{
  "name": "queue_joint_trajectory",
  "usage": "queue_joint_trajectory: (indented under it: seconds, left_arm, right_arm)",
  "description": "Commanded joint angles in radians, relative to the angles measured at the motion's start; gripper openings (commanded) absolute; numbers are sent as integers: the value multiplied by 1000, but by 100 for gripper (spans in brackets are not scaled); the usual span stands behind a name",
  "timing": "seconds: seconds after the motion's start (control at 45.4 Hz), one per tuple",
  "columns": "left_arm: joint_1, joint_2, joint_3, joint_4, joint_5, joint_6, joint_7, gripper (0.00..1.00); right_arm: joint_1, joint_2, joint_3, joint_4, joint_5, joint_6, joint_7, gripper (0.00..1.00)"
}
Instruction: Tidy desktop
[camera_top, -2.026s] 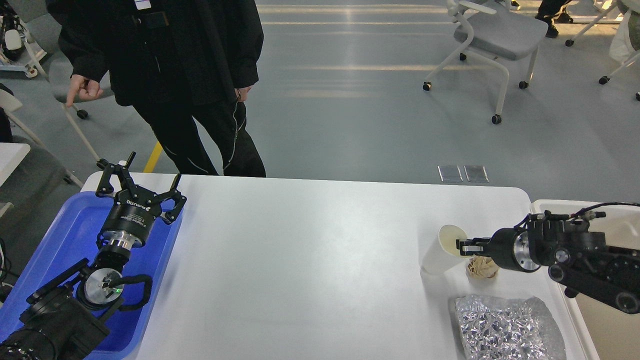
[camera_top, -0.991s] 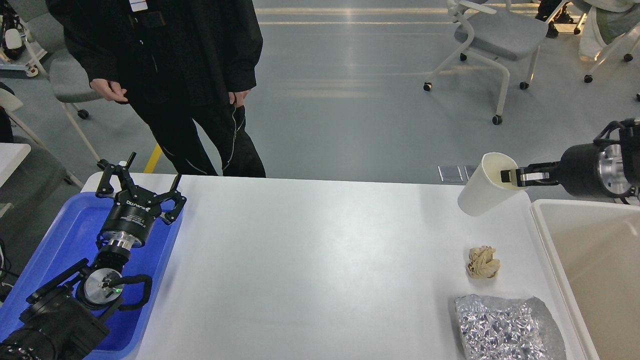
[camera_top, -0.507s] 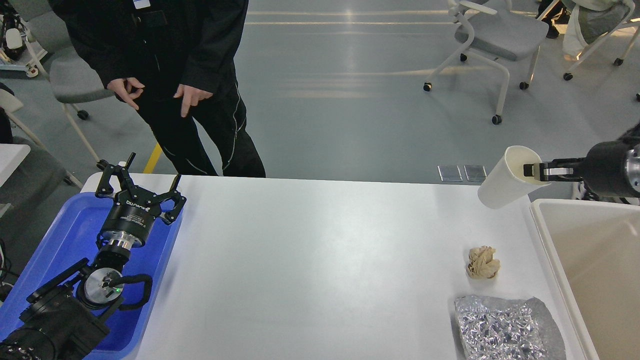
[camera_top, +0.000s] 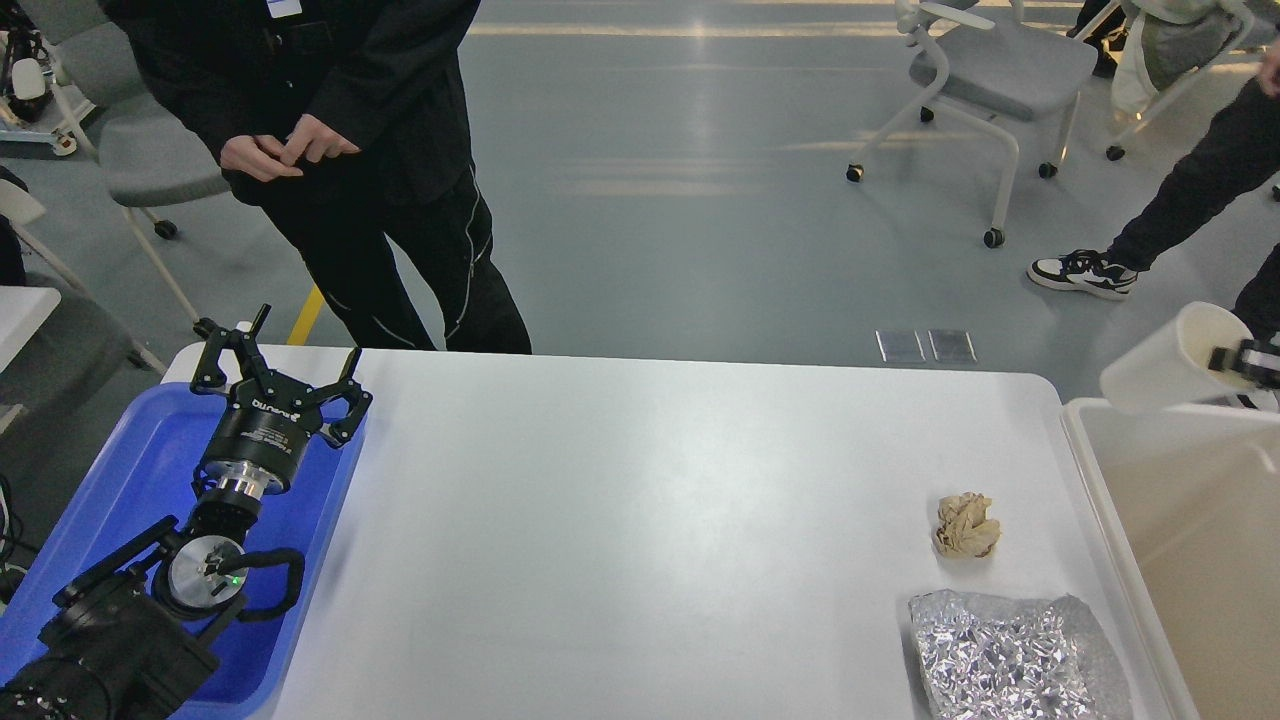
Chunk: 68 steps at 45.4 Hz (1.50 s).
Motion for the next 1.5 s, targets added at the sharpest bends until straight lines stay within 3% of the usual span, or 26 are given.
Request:
queue_joint_trajectory:
  seconds: [0.0, 0.154, 0.617, 0.881, 1.476]
  left_arm:
    - [0, 0, 0, 0, 0, 0, 0, 100]
    - [0, 0, 0, 0, 0, 0, 0, 100]
    - [0, 0, 0, 0, -2, 0, 0, 100]
    - [2, 0, 0, 0, -2, 0, 0, 100]
    - [2, 0, 0, 0, -2, 2, 0, 100]
  right_arm:
    - [-134, 22, 0, -218, 167, -71, 83, 0]
    - [-241, 71, -9, -359, 356, -71, 91, 0]
    - [-436, 404, -12, -842, 621, -65, 107, 0]
    - [-479, 560, -4, -1037, 640, -70, 103, 0]
    - [-506, 628, -1, -1095, 702, -131, 85, 0]
